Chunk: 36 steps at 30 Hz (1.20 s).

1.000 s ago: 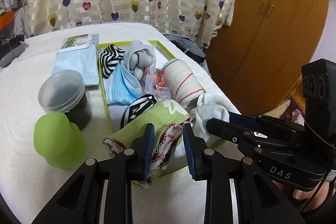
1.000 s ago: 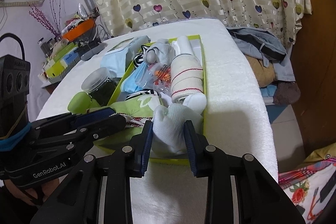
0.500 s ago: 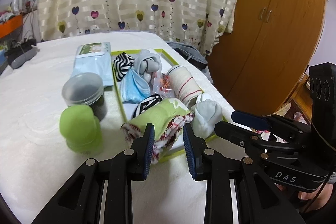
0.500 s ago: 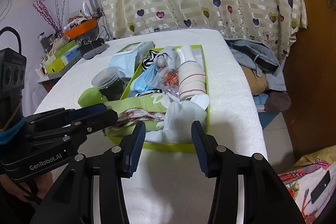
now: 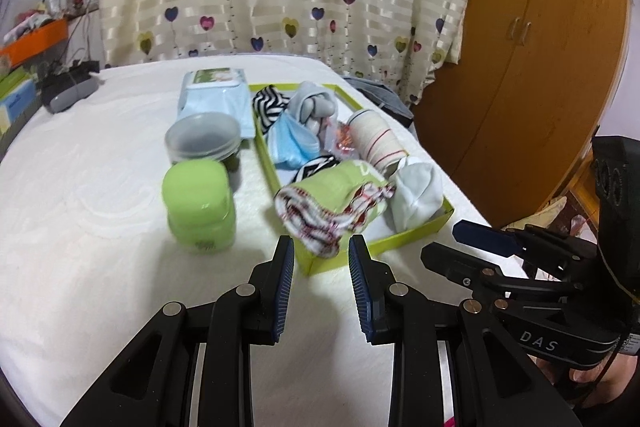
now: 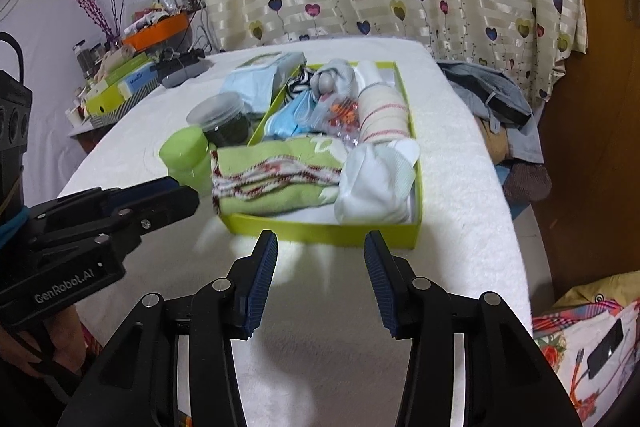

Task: Organize soft objects
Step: 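Open the right gripper on the glove while the left releases the cloth, then withdraw both open grippers from the white box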

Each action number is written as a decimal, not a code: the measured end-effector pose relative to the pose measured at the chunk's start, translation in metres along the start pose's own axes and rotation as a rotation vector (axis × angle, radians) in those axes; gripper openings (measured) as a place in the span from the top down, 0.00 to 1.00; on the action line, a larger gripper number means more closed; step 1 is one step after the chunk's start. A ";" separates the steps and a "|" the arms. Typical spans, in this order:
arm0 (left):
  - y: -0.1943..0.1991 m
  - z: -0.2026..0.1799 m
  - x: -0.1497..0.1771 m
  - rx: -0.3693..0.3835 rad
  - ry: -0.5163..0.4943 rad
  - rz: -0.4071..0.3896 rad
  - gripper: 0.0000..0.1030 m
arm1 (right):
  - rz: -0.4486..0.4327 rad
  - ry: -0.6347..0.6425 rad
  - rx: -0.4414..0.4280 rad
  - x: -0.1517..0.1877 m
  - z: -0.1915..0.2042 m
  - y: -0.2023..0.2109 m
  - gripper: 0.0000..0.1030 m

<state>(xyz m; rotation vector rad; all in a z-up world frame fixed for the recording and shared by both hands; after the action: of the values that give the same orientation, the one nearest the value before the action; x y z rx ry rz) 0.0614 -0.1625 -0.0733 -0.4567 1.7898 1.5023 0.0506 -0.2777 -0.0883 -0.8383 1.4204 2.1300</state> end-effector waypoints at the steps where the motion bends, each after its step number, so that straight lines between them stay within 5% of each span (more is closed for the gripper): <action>1: 0.000 0.001 0.003 -0.005 0.000 0.003 0.74 | 0.007 0.000 -0.002 0.003 0.000 -0.002 0.55; 31: -0.054 0.048 0.032 -0.214 0.091 0.141 0.74 | 0.094 -0.017 0.052 -0.011 -0.009 -0.067 0.55; 36: -0.055 0.048 0.033 -0.226 0.085 0.137 0.74 | 0.096 0.016 0.064 -0.008 -0.005 -0.073 0.46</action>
<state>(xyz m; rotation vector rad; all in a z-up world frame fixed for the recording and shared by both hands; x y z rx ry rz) 0.0924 -0.1247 -0.1371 -0.5247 1.7537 1.8156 0.1057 -0.2552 -0.1320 -0.7789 1.5571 2.1396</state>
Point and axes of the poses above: each gripper's, at about its wrist camera, not at the fingertips, and y roughly against the way its jaws point, z to its left, x to its underside, the point moved 10 cm from there along -y, roughly the way its jaws point, and after that the axes turned 11 degrees about -x, right-handed, at the moved point
